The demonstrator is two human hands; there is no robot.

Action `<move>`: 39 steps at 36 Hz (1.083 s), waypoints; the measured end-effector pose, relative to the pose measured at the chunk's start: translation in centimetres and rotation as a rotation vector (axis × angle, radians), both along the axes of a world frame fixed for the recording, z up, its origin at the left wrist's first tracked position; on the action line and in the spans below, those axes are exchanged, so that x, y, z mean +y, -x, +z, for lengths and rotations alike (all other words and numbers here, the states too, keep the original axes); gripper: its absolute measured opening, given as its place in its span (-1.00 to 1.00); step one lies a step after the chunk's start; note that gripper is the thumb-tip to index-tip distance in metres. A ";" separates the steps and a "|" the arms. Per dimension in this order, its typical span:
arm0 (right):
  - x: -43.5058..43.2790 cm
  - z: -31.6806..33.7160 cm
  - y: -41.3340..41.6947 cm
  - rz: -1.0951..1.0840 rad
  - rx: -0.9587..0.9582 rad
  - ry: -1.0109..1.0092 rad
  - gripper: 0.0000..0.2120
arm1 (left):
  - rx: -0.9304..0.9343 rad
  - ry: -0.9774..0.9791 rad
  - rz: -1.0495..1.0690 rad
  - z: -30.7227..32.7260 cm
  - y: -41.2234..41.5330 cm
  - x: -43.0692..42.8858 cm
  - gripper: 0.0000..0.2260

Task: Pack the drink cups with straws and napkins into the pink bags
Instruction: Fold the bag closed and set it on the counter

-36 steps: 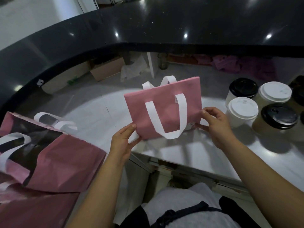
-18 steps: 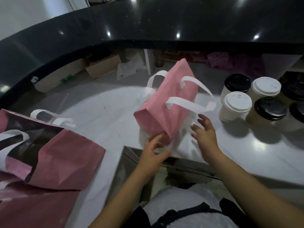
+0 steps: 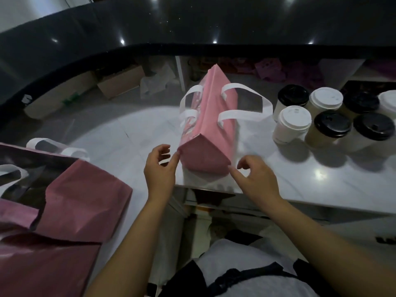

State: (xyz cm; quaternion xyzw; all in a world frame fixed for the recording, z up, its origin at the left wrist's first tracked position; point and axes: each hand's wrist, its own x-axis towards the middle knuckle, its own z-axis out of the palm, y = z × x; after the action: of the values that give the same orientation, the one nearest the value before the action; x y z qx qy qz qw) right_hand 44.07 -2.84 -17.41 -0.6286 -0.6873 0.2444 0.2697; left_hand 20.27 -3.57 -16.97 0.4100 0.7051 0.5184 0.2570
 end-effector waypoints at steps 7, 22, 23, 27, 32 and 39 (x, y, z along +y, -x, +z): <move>3.2 1.4 1.9 0.076 -0.365 -0.099 -0.69 | 0.071 -0.029 -0.031 0.4 -0.4 1.1 -0.98; 3.6 1.2 0.8 -0.024 -0.319 -0.122 -0.74 | 0.327 -0.005 -0.074 0.2 -2.0 0.9 -0.95; 3.6 1.1 0.6 -0.036 -0.307 -0.119 -0.75 | 0.329 -0.010 -0.079 0.3 -2.3 0.7 -0.95; 3.4 0.2 -0.2 -0.072 -0.241 -0.094 -0.78 | 0.311 -0.025 -0.124 0.5 -3.4 -0.1 -0.93; 3.1 -0.4 -2.5 -0.102 -0.131 -0.088 -0.83 | 0.281 -0.107 -0.237 0.4 -4.9 -1.5 -0.96; 4.4 -0.6 -5.9 -0.189 -0.049 -0.065 -0.79 | -0.068 -0.162 -0.192 0.4 -3.7 -1.4 -0.85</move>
State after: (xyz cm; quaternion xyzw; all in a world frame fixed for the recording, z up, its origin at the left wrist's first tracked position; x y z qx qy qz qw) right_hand 50.02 1.55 -18.05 -0.6876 -0.6387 0.1799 0.2947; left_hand 23.99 -4.93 -16.53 0.4771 0.6093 0.5603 0.2952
